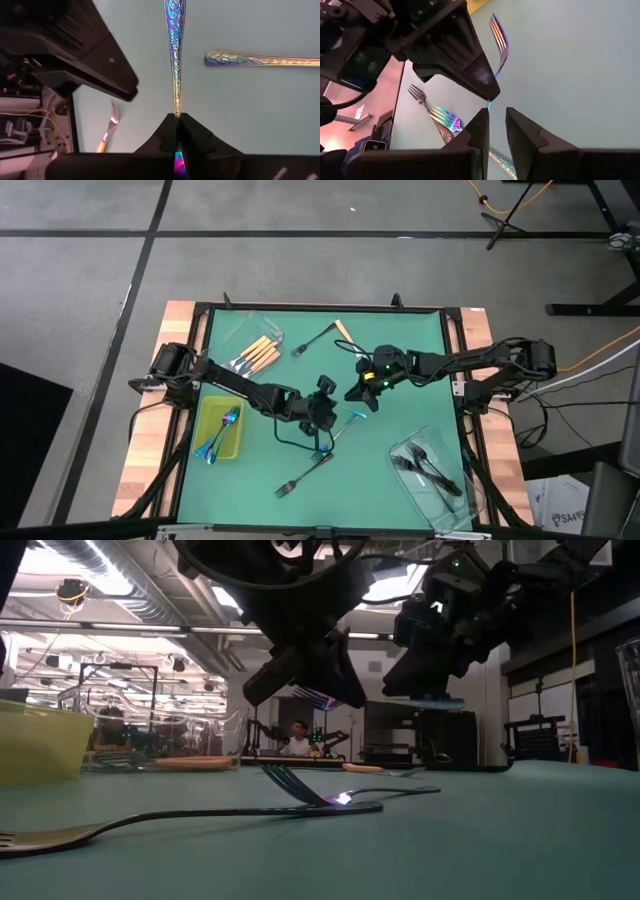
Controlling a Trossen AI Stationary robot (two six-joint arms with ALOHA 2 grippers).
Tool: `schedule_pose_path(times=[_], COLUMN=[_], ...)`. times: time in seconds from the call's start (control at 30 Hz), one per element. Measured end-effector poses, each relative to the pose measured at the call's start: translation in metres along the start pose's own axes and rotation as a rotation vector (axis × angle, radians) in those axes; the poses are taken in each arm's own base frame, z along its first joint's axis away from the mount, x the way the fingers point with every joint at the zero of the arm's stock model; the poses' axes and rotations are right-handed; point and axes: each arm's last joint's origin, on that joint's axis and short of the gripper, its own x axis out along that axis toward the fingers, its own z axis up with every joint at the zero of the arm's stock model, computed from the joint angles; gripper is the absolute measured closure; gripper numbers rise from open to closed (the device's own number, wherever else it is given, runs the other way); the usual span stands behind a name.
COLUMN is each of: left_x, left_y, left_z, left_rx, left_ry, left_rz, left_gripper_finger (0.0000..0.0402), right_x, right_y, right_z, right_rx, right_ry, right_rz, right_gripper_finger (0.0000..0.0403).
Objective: Sort silverware by color (type)
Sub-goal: Put the blue fork in the yellow bin
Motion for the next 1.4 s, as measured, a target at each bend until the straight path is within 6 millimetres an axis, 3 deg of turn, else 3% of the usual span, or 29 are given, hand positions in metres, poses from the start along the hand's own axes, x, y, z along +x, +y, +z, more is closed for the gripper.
schedule_pose_path(times=[1.03, 1.27, 1.4], left_x=[0.008, 0.008, 0.008], left_y=[0.019, 0.019, 0.019], left_z=[-0.005, -0.005, -0.005], left_rx=[-0.04, -0.04, -0.039], left_ry=[-0.026, -0.025, -0.022], left_rz=[0.064, 0.064, 0.065], left_gripper_finger=[0.0397, 0.0397, 0.0396], right_x=[-0.001, -0.001, -0.001], right_y=[-0.001, -0.001, -0.001], right_z=[-0.008, -0.008, -0.008], right_rx=[0.031, 0.032, 0.031], right_ry=[0.106, 0.104, 0.099], right_rz=[0.06, 0.051, 0.04], right_gripper_finger=[0.0346, 0.0393, 0.0393])
